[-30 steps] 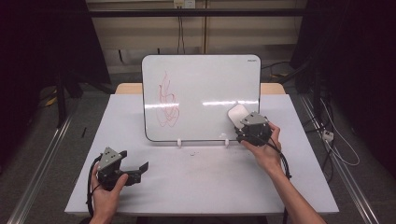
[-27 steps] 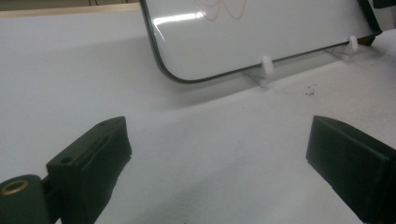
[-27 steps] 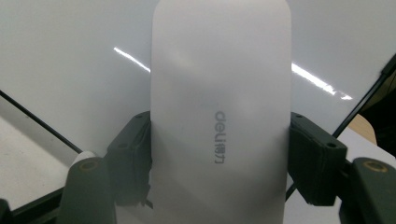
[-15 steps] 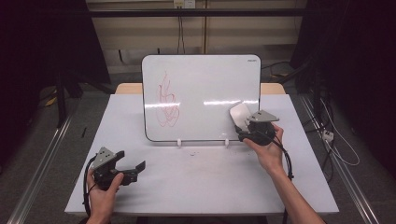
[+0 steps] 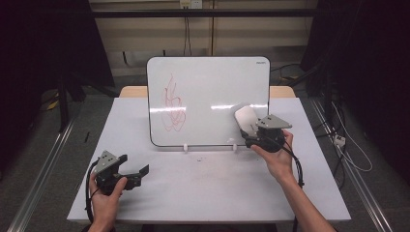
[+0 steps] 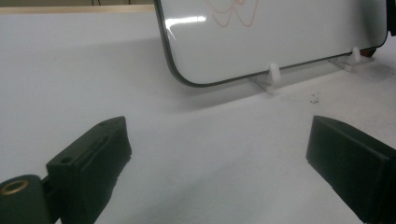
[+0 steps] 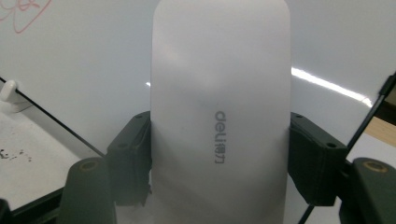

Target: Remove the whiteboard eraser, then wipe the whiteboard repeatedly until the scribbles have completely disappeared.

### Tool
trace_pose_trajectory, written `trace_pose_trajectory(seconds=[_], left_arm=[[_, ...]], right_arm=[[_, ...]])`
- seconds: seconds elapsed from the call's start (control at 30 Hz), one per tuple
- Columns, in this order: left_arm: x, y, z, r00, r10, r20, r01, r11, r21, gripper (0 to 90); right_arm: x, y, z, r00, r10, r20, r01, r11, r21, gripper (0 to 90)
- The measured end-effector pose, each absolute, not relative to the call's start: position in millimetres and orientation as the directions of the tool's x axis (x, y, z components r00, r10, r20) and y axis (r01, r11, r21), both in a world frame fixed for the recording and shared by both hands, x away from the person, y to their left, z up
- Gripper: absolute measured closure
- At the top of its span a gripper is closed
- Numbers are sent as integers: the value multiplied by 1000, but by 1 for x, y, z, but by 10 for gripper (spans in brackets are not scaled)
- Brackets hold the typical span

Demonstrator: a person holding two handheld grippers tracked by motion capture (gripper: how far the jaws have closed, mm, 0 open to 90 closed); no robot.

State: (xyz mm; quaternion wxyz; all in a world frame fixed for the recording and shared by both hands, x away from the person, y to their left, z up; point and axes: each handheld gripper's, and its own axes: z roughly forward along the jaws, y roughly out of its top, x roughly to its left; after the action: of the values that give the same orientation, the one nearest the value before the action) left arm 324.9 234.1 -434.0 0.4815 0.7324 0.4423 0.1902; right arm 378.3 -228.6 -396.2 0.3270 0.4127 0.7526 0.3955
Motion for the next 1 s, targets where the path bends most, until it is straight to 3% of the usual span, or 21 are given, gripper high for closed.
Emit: trace_pose_trajectory(seconds=[1.0], left_arm=[[321, 241, -435, 503, 854, -134, 464, -136, 876, 60]], right_arm=[[382, -179, -375, -565, 796, -217, 244, 413, 877, 316]])
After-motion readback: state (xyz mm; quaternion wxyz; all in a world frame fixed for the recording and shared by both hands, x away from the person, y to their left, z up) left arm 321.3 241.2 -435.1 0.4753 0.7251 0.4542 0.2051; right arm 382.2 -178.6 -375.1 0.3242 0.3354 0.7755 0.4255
